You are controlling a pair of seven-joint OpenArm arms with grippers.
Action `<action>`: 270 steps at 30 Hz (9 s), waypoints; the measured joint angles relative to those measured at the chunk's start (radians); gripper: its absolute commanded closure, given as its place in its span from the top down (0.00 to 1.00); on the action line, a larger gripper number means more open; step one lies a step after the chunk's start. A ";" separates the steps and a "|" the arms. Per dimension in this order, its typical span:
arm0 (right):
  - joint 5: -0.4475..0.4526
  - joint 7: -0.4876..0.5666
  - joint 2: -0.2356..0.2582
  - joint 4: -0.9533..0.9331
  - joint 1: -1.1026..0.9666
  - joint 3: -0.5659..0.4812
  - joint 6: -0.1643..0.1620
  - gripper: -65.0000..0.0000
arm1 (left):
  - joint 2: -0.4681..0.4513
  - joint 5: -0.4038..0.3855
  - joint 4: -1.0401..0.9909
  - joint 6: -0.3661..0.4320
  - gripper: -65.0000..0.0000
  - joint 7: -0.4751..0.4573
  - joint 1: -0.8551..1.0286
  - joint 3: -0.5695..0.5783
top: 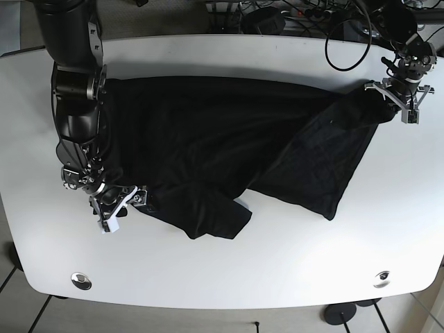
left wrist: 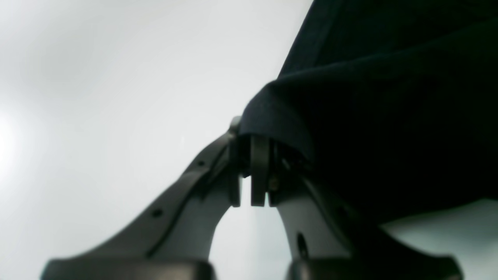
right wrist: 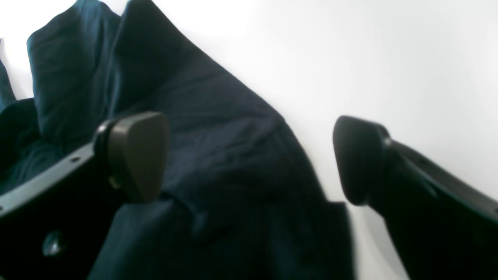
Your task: Fold the T-shirt properly
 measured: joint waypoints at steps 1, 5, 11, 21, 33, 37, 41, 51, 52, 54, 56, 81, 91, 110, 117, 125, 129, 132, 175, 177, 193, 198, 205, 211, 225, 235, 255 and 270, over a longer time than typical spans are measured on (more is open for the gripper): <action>0.000 0.014 0.000 -0.016 0.000 -0.020 0.000 0.99 | 0.000 0.000 0.000 0.000 0.00 0.000 0.000 0.000; 0.017 0.057 -0.003 -0.016 -0.024 -0.053 0.002 0.99 | 0.000 0.000 0.000 0.000 0.00 0.000 0.000 0.000; 0.024 0.068 -0.037 -0.012 -0.043 -0.053 0.000 0.33 | 0.000 0.000 0.000 0.000 0.00 0.000 0.000 0.000; 0.022 -0.225 -0.042 0.505 -0.221 0.036 0.011 0.03 | 0.000 -0.001 0.095 0.000 0.00 0.092 -0.027 -0.004; 0.018 -0.584 -0.033 1.115 -0.395 0.207 0.011 0.03 | -0.001 0.003 0.169 0.000 0.00 0.382 -0.383 0.171; 0.016 -0.589 0.003 1.029 -0.230 0.207 0.011 0.03 | -0.002 0.001 0.072 0.000 0.00 0.425 -0.564 0.305; -0.003 -0.608 0.018 0.809 0.023 0.206 0.011 0.03 | 0.010 0.001 -0.146 -0.001 0.00 0.427 -0.832 0.362; 0.025 -0.582 0.102 0.571 0.590 0.105 0.012 0.03 | -0.132 0.001 -0.477 0.000 0.00 0.397 -1.416 0.362; 0.036 -0.579 0.103 0.573 0.602 0.105 0.018 0.03 | -0.145 -0.004 -0.478 0.000 0.00 0.397 -1.427 0.363; 0.033 -0.585 0.108 0.572 0.591 0.111 0.019 0.03 | -0.159 -0.003 -0.478 0.000 0.00 0.399 -1.418 0.360; 0.048 -0.601 0.105 0.581 0.533 0.127 0.019 0.03 | -0.158 -0.004 -0.472 0.000 0.00 0.400 -1.367 0.359; 0.327 -0.685 0.066 1.166 -0.761 0.417 0.008 0.03 | -0.005 -0.301 0.076 0.005 0.48 0.437 -0.174 0.243; 0.332 -0.681 0.063 1.167 -0.732 0.415 0.008 0.03 | 0.126 -0.294 0.076 0.007 0.58 0.417 -0.150 0.388; 0.335 -0.681 0.044 1.167 -0.732 0.439 0.008 0.03 | 0.167 -0.359 -0.153 0.040 0.23 0.269 -0.139 0.385; 0.331 -0.690 0.043 1.197 -0.736 0.439 0.008 0.03 | 0.171 -0.305 -0.065 0.040 0.00 0.360 -0.141 0.371; 0.338 -0.687 -0.014 1.454 -0.838 0.438 0.011 0.03 | 0.103 -0.315 0.366 0.009 0.00 0.565 -0.119 0.266; 0.336 -0.689 -0.013 1.462 -0.871 0.441 0.011 0.03 | 0.054 -0.309 0.414 0.006 0.00 0.665 -0.120 0.114; 0.339 -0.688 -0.010 1.462 -0.863 0.453 0.011 0.03 | 0.047 -0.320 0.414 0.006 0.00 0.662 -0.161 0.059; 0.081 -0.779 0.004 1.282 -0.341 0.246 0.019 0.03 | -0.229 -0.560 0.083 0.074 0.00 0.473 -0.363 0.190; 0.079 -0.779 0.000 1.369 -0.485 0.257 0.019 0.03 | -0.228 -0.634 0.154 0.071 0.00 0.464 -0.223 0.143; 0.076 -0.772 -0.113 1.485 -0.873 0.420 0.018 0.03 | -0.180 -0.763 0.164 0.079 0.00 0.470 -0.023 0.071; 0.076 -0.771 -0.114 1.368 -0.762 0.417 0.018 0.03 | -0.230 -0.757 -0.020 0.082 0.00 0.464 -0.177 0.171; 0.068 -0.692 -0.113 1.157 -0.645 0.417 0.016 0.07 | -0.243 -0.575 -0.254 0.079 0.09 0.414 -0.351 0.271; 0.053 -0.695 -0.108 1.221 -0.653 0.429 0.008 0.68 | -0.249 -0.488 -0.288 0.090 0.69 0.417 -0.418 0.248; 0.068 -0.693 -0.237 1.408 -0.875 0.575 0.011 0.73 | -0.197 -0.276 -0.138 0.115 0.66 -0.068 -0.077 0.320; 0.063 -0.692 -0.241 1.193 -0.819 0.579 0.008 0.26 | -0.161 -0.188 -0.373 0.140 0.48 -0.154 -0.212 0.357; 0.076 -0.964 0.083 1.449 -0.935 0.528 0.014 1.00 | -0.228 -0.198 -0.137 0.128 0.02 -0.022 0.025 0.349; 0.328 -0.973 -0.090 1.403 -0.859 0.540 0.008 0.69 | -0.090 -0.194 0.150 0.037 0.61 0.248 -0.035 0.111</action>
